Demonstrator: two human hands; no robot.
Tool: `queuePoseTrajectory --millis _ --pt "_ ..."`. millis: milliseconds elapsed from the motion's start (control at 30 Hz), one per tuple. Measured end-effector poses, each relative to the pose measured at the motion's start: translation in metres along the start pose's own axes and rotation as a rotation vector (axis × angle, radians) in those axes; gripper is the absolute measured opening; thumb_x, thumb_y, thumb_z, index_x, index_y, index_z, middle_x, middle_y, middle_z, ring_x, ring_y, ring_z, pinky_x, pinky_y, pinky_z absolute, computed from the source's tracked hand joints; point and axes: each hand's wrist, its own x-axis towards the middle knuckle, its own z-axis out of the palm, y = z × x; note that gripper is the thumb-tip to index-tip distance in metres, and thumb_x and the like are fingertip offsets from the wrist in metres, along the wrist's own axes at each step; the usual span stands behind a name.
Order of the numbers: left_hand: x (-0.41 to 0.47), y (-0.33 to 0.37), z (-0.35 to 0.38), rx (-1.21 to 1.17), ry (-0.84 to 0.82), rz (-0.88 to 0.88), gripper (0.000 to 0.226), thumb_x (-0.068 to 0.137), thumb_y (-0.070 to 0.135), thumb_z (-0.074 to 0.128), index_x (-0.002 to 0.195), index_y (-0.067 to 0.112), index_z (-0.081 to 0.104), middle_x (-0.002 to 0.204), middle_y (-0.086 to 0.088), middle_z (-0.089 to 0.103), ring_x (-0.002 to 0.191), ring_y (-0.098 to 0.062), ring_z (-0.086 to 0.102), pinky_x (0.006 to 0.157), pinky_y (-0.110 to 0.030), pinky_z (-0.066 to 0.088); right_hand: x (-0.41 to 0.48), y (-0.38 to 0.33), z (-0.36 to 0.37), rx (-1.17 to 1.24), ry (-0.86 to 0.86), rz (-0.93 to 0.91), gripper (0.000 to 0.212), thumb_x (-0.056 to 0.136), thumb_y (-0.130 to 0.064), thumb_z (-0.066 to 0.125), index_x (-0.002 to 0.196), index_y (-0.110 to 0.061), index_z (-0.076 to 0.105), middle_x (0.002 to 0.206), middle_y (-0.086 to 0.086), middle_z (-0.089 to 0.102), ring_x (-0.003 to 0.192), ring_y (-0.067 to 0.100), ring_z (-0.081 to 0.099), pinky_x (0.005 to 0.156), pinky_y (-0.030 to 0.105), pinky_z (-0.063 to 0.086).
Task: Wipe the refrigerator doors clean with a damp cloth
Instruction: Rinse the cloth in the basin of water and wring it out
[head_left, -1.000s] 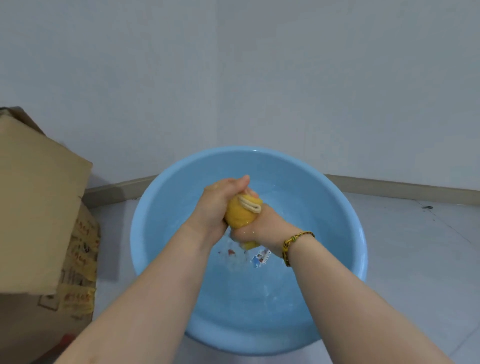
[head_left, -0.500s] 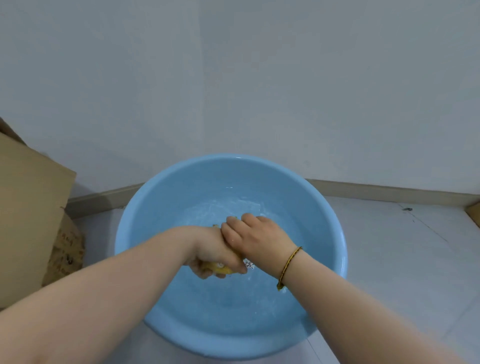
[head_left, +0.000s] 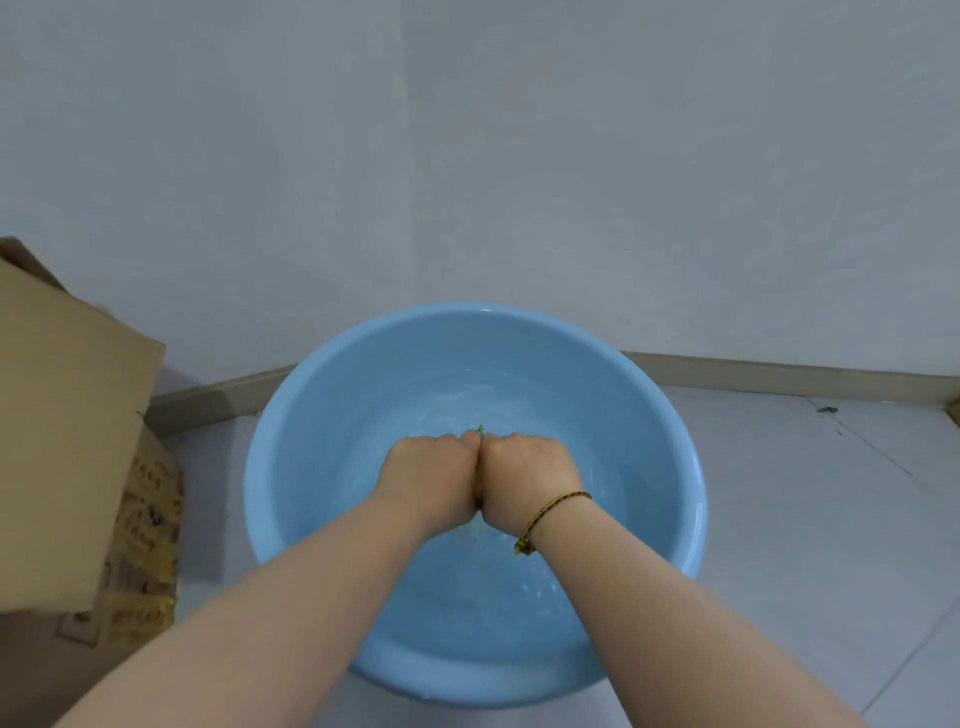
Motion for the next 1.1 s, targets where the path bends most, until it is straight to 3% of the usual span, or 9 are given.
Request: queuePoseTrajectory --millis 167,300,467,533,600,733,833,967,1100 --pt "0.004 -0.008 -0.005 0.042 0.026 0.089 0.029 0.087 0.021 0.042 0.115 0.012 0.042 0.109 -0.002 0.06 0.095 -0.025 0.061 0.064 -0.028 0.033 0.001 0.005 -0.003 0.042 0.036 0.03 0.01 0.083 -0.01 0.045 0.088 -0.015 0.038 0.064 -0.003 0.037 0.071 0.022 0.043 0.053 0.025 0.03" --pt "0.003 -0.006 -0.008 -0.113 0.077 0.038 0.028 0.085 0.021 0.045 0.111 0.014 0.042 0.114 0.0 0.055 0.095 -0.024 0.06 0.063 -0.027 0.032 0.001 0.008 -0.001 0.073 0.107 0.05 0.015 0.084 -0.009 0.044 0.096 -0.017 0.039 0.065 -0.004 0.035 0.065 0.023 0.045 0.046 0.022 0.022" --pt "-0.001 -0.015 -0.021 -1.231 -0.048 -0.137 0.069 0.075 0.008 0.071 0.132 0.022 0.036 0.121 0.006 0.041 0.09 -0.009 0.054 0.065 -0.01 0.045 -0.003 0.029 -0.009 0.386 0.093 0.116 0.054 0.082 -0.015 0.058 0.131 -0.019 0.034 0.126 0.003 0.04 0.102 0.028 0.056 0.072 0.03 0.043" --pt "-0.003 -0.03 -0.026 -1.856 -0.226 -0.051 0.066 0.073 -0.005 0.068 0.129 0.017 0.042 0.112 0.005 0.054 0.091 -0.007 0.06 0.073 -0.01 0.051 -0.005 0.036 -0.013 0.695 0.094 0.159 0.05 0.078 -0.011 0.063 0.123 -0.017 0.04 0.115 0.003 0.047 0.089 0.018 0.058 0.072 0.023 0.047" --pt "-0.002 -0.041 -0.024 -2.098 -0.26 0.025 0.055 0.066 -0.004 0.059 0.117 0.016 0.053 0.109 0.006 0.062 0.089 -0.009 0.066 0.074 -0.019 0.055 -0.008 0.038 -0.018 1.131 0.046 0.177 0.045 0.074 -0.009 0.069 0.112 -0.014 0.046 0.09 -0.001 0.054 0.067 0.009 0.053 0.058 0.018 0.045" --pt "-0.002 -0.029 -0.017 -1.926 -0.182 0.064 0.038 0.068 0.007 0.065 0.104 0.017 0.059 0.094 0.008 0.071 0.085 -0.005 0.067 0.073 -0.016 0.053 -0.014 0.036 -0.023 1.647 -0.166 0.001 0.038 0.068 -0.027 0.06 0.105 -0.025 0.051 0.09 -0.008 0.059 0.079 0.007 0.057 0.063 0.02 0.046" --pt "-0.001 -0.023 -0.017 -2.013 -0.101 0.024 0.027 0.072 0.011 0.063 0.099 0.014 0.061 0.082 0.007 0.072 0.076 -0.005 0.068 0.065 -0.016 0.053 -0.012 0.031 -0.024 1.84 -0.154 0.047 0.019 0.092 -0.037 0.046 0.103 -0.024 0.055 0.097 -0.004 0.063 0.087 0.011 0.06 0.067 0.022 0.05" --pt "-0.001 -0.015 -0.013 -2.007 -0.001 -0.137 0.02 0.078 0.002 0.057 0.096 0.01 0.06 0.084 0.002 0.07 0.076 -0.008 0.067 0.072 -0.021 0.053 -0.01 0.027 -0.024 1.672 0.114 0.158 0.007 0.09 -0.023 0.052 0.092 -0.029 0.05 0.097 0.0 0.059 0.077 0.009 0.059 0.066 0.02 0.048" --pt "-0.001 -0.003 -0.016 -2.008 0.07 -0.321 0.024 0.085 -0.003 0.054 0.104 0.01 0.053 0.095 -0.004 0.064 0.082 -0.015 0.062 0.084 -0.034 0.05 -0.011 0.02 -0.025 1.493 0.365 0.226 0.038 0.076 -0.011 0.069 0.078 -0.024 0.034 0.076 -0.005 0.041 0.06 0.007 0.041 0.052 0.017 0.038"
